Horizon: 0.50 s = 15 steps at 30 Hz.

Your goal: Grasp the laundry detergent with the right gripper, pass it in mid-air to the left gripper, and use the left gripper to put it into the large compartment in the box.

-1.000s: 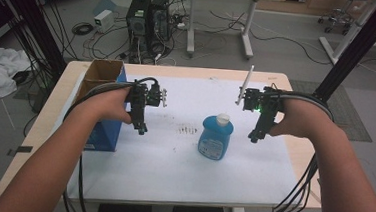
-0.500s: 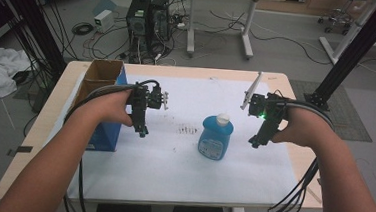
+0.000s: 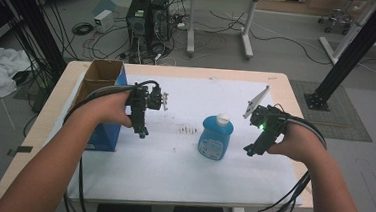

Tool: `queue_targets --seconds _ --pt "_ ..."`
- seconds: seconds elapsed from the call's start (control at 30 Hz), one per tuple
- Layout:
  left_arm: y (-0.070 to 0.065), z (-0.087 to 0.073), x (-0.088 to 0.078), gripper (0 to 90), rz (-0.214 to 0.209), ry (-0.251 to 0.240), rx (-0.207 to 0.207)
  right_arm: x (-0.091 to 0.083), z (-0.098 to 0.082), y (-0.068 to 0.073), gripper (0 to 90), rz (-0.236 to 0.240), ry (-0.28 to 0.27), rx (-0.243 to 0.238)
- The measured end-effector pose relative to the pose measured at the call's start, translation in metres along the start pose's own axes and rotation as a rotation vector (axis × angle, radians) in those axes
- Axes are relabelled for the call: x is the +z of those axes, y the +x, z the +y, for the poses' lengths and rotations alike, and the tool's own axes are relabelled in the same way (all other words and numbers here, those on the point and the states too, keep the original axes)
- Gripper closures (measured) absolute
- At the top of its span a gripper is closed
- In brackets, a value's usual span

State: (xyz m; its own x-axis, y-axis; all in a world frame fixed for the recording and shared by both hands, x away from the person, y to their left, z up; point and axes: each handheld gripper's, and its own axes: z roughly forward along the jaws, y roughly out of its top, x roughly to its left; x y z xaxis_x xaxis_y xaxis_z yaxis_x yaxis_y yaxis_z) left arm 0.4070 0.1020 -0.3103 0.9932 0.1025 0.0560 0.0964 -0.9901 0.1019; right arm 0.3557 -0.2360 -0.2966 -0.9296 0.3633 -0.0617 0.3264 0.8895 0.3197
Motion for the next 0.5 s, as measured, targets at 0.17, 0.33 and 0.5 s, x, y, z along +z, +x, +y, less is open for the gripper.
queue_targets --seconds 0.17,0.33,0.5 --pt "-0.002 0.000 -0.002 1.7 0.005 -0.002 0.002 0.014 -0.004 0.003 3.9 0.015 -0.033 0.019" --pt "-0.004 0.001 -0.002 1.7 0.007 -0.002 0.008 0.026 -0.007 0.004 3.9 0.016 -0.076 0.028" --pt "-0.005 0.000 -0.002 1.6 0.009 -0.003 0.008 0.035 -0.008 0.004 3.9 0.014 -0.126 0.043"
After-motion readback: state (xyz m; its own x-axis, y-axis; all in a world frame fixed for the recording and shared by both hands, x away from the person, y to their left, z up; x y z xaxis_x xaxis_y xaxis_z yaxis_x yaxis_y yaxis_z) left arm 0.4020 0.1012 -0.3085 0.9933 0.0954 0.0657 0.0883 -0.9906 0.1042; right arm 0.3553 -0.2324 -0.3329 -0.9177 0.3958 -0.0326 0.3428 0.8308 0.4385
